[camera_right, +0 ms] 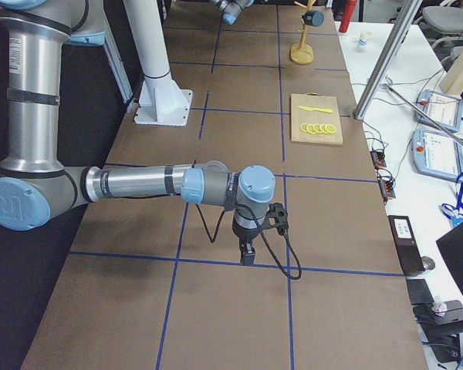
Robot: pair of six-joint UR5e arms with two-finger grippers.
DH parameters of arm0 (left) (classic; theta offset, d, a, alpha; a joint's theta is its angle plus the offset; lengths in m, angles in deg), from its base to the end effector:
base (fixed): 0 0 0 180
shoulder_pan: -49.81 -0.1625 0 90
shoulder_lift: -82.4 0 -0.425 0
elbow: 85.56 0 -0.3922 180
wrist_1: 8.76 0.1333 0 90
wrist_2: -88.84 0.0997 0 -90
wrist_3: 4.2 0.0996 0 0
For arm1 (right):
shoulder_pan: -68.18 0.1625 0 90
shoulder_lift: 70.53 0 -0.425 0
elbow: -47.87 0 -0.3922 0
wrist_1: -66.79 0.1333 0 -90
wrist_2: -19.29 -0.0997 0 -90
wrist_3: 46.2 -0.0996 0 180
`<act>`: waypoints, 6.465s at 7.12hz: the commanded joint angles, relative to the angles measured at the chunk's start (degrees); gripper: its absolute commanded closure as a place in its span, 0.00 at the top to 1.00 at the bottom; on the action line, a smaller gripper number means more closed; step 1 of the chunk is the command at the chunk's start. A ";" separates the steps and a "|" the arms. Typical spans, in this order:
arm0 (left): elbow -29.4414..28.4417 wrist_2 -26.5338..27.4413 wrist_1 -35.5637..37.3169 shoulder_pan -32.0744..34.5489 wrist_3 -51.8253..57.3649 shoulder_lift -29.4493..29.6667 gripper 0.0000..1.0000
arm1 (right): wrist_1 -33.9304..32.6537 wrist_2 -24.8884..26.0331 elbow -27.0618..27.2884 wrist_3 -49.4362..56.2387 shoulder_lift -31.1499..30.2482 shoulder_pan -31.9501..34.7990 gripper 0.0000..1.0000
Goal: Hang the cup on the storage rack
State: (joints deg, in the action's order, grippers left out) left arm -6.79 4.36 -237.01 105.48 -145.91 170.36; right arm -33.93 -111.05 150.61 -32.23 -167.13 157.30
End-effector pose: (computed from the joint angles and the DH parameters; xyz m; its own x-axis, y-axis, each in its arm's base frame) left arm 0.1023 -0.4032 0.5387 -0.8804 -0.0962 -0.4644 0.2831 0.6791 -0.6773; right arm 0.0621 -0.4354 0.6264 0.7367 -0.2018 0.6454 0.1990 0.9769 0.0783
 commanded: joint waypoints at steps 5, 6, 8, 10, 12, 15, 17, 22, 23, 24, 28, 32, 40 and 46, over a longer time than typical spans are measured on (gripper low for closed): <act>3.59 -24.86 24.86 3.91 66.13 -0.42 1.00 | 0.00 0.00 -0.61 0.00 0.00 0.00 1.00; 3.76 -24.95 31.06 7.14 78.75 -0.42 1.00 | 0.00 0.00 -1.05 0.00 0.00 0.00 1.00; 3.76 -24.16 43.62 9.61 102.15 -0.77 1.00 | 0.00 0.00 -1.14 0.00 0.00 0.00 1.00; 4.38 -24.16 58.46 17.06 123.41 -0.60 1.00 | 0.00 0.00 -1.14 0.00 0.00 0.00 1.00; 6.91 -21.89 72.80 23.39 141.73 0.02 1.00 | 0.00 0.00 -1.14 0.00 0.00 0.00 1.00; 9.66 3.09 86.46 23.96 168.19 -0.95 1.00 | 0.00 -0.09 -1.14 0.00 0.00 0.00 1.00; 10.27 3.09 103.94 24.04 166.26 -2.61 1.00 | 0.00 -0.17 -1.14 0.00 -0.26 0.00 1.00; 7.10 -42.46 120.80 29.39 134.69 -2.80 1.00 | 0.79 -0.17 -2.11 0.00 -0.09 0.00 1.00; 8.67 -46.79 127.99 30.89 134.77 -2.36 1.00 | 0.79 -0.17 -2.11 0.00 -0.09 0.00 1.00; 12.95 -47.27 134.85 30.90 135.12 -2.09 1.00 | 0.79 -0.17 -2.11 0.00 -0.09 0.00 1.00; 18.69 -47.27 143.86 31.86 143.73 -2.26 1.00 | 1.23 -0.17 -2.11 -0.09 -0.09 0.00 1.00; 19.23 -47.62 142.04 31.96 143.30 -2.62 1.00 | 1.14 -0.09 -2.29 -1.49 -0.17 0.00 1.00; 19.41 -47.45 142.04 31.60 143.74 -3.76 1.00 | 1.32 -0.26 -2.72 -1.05 0.44 0.00 1.00; 19.06 -47.36 142.04 31.60 143.65 -4.02 1.00 | 1.32 -0.35 -2.46 -0.53 0.35 0.00 1.00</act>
State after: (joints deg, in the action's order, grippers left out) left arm 12.54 -42.97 -94.98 137.09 -2.26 166.35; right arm -32.61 -111.39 148.08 -33.25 -166.82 157.30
